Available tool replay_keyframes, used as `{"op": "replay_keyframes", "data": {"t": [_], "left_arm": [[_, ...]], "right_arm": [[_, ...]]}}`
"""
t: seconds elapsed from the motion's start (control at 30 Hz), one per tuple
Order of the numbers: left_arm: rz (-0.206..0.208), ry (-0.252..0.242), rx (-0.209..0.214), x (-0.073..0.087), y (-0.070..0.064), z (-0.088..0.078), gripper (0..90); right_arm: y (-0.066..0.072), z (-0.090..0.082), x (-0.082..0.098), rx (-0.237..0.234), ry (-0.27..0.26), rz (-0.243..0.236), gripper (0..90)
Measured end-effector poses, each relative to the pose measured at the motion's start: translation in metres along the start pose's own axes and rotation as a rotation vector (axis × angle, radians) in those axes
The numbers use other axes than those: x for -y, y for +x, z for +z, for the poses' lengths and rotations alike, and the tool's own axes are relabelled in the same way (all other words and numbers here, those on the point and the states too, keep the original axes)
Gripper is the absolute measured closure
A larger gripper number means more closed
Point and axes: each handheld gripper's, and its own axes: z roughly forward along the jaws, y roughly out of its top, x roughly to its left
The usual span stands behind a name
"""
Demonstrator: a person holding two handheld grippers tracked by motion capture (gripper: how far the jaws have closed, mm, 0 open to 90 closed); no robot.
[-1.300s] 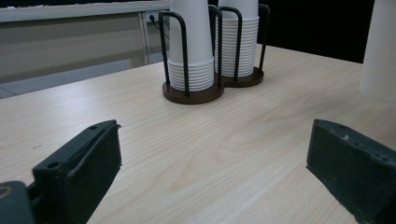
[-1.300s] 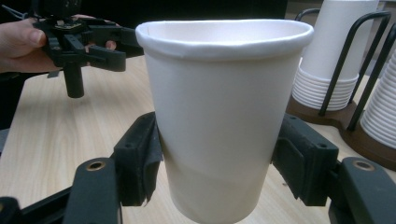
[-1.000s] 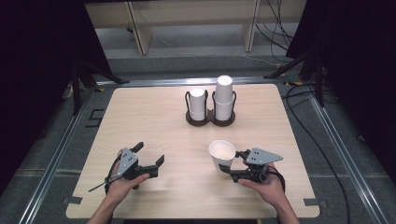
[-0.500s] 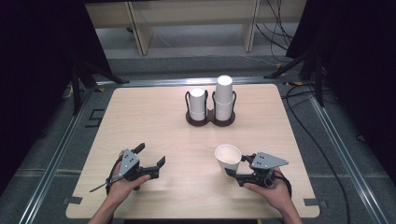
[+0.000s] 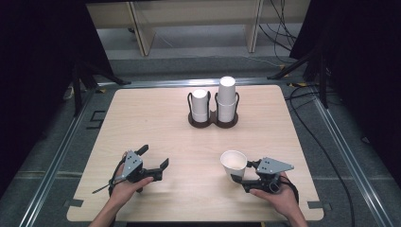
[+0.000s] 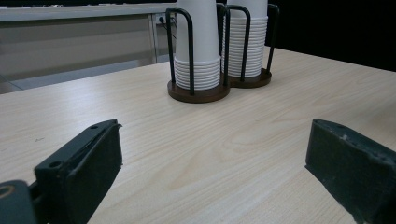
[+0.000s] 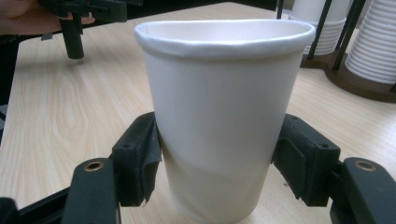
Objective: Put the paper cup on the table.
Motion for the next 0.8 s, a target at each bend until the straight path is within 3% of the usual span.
{"op": "replay_keyframes", "data": {"t": [0.13,0.2,0.23,0.3,0.53,0.6,0.7,0.73,0.8], "left_arm": [[-0.001,-0.001,0.003,0.0001,-0.0003,0.0004,3.3],[0.001,-0.023,0.018,0.0011,0.0002,0.0026,3.3],[0.001,-0.02,0.017,0.0011,-0.0001,0.0024,3.3],[0.002,-0.023,0.02,0.0013,-0.0006,0.0029,3.3],[0.0,-0.022,0.019,0.0013,-0.0014,0.0028,3.3],[0.005,0.002,0.012,0.0007,-0.002,0.0009,3.3],[0.008,0.006,0.015,0.0011,-0.0027,0.0012,3.3],[0.006,-0.013,0.02,0.0018,-0.0028,0.0028,3.3],[0.007,0.006,0.014,0.0013,-0.0033,0.0012,3.3]], "right_arm": [[0.0011,0.0022,0.0008,-0.004,0.024,0.011,35.1],[0.0002,0.004,0.0006,0.0,0.031,-0.009,35.1],[0.0006,0.0046,0.0007,-0.02,0.043,-0.001,35.1],[0.0015,0.0051,0.0005,-0.001,0.056,-0.001,35.0],[0.0012,0.0067,0.0018,-0.005,0.091,-0.005,34.6],[0.0014,0.0067,0.0019,-0.004,0.091,0.001,34.5],[0.0009,0.0068,0.0018,-0.012,0.094,0.005,33.9],[0.001,0.0069,0.002,-0.009,0.093,0.009,33.6],[0.0004,0.006,0.0022,-0.001,0.097,0.002,32.7]]}}
